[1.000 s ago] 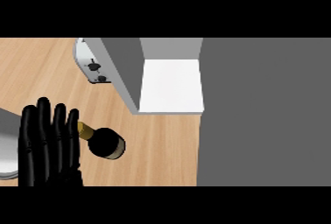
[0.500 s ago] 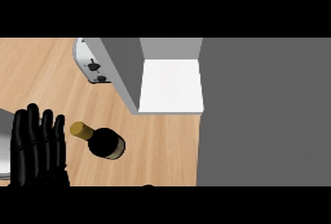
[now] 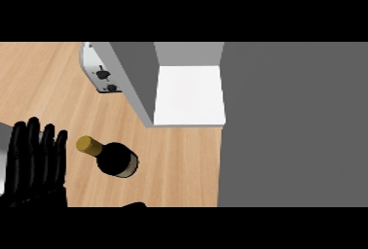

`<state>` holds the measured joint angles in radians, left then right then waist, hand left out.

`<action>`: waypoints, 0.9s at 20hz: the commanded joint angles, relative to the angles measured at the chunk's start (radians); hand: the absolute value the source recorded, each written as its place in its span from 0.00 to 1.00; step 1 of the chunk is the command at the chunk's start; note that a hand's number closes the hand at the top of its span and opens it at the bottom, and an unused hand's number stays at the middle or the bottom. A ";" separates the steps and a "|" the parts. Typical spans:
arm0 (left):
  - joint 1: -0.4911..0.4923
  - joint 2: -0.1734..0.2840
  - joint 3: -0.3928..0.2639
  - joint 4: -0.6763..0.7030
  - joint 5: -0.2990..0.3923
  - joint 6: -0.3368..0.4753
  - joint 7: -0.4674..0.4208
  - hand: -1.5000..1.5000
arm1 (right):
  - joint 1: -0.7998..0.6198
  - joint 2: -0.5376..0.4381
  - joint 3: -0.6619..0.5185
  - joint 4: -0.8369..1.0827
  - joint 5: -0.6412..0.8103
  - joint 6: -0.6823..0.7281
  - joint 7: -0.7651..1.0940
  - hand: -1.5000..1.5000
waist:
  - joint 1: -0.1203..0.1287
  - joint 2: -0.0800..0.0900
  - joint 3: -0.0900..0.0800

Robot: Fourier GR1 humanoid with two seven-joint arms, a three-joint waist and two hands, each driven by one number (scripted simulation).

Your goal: Pick up the wine, place it into the cabinet and close the cabinet

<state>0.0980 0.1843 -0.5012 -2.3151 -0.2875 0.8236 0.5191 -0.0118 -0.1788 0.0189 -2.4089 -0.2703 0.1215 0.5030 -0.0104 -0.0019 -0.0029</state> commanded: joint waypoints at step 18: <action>0.241 -0.065 0.269 0.347 0.537 -0.316 -0.662 0.00 | 0.033 -0.012 -0.077 -0.204 -0.094 -0.002 0.109 0.00 | 0.004 -0.002 0.002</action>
<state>0.2957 0.1222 -0.2660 -1.9920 0.1940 0.5621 -0.0826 -0.0537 -0.1943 -0.0329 -2.4130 -0.2805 0.1268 0.5558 -0.0056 -0.0030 -0.0015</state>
